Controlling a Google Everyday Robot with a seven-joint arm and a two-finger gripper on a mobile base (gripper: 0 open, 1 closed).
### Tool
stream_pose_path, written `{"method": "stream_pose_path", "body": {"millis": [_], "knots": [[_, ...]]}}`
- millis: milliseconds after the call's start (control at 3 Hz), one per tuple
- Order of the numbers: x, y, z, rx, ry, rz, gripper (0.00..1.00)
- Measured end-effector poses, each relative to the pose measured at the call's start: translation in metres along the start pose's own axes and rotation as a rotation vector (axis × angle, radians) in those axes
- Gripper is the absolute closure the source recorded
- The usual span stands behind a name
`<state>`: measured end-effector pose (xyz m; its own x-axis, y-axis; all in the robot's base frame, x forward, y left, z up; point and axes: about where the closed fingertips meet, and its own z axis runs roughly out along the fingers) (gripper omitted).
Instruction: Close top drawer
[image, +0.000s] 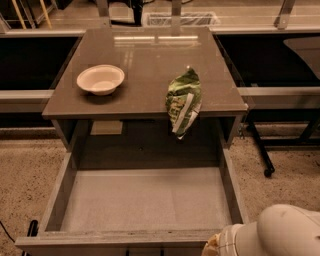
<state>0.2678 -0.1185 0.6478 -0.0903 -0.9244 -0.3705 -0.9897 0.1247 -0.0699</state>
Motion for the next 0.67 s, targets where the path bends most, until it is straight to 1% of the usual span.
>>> {"method": "stream_pose_path", "body": {"millis": [333,667], "knots": [[-0.0006,-0.015,0.0067,0.034,0.023,-0.02,0.63],[-0.0014,-0.0249,0.009,0.058,0.025,-0.033,0.4]]}}
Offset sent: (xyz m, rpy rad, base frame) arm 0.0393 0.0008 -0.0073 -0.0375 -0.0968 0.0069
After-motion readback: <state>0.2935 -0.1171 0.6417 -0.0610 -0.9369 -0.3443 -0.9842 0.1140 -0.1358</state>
